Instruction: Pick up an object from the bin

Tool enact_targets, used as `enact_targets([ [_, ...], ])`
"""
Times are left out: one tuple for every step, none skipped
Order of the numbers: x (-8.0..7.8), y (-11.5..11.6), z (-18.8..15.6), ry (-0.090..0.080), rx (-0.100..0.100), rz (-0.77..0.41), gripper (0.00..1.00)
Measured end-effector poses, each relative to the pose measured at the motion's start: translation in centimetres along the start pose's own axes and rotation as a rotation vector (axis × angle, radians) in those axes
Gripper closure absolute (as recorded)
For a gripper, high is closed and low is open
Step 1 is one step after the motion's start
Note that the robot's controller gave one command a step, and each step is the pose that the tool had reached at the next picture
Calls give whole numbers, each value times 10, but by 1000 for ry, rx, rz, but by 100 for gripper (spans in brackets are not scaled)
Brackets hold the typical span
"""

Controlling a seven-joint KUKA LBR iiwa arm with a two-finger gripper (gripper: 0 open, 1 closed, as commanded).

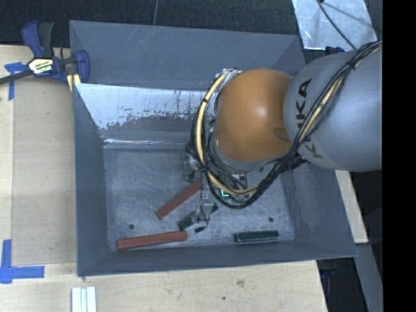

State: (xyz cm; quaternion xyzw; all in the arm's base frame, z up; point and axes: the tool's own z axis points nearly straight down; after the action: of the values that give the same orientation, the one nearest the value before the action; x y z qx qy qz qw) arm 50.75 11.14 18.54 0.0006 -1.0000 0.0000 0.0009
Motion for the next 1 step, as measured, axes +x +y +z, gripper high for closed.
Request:
enact_targets([
  [-1, 0, -2, -4, -1, 2, 0],
])
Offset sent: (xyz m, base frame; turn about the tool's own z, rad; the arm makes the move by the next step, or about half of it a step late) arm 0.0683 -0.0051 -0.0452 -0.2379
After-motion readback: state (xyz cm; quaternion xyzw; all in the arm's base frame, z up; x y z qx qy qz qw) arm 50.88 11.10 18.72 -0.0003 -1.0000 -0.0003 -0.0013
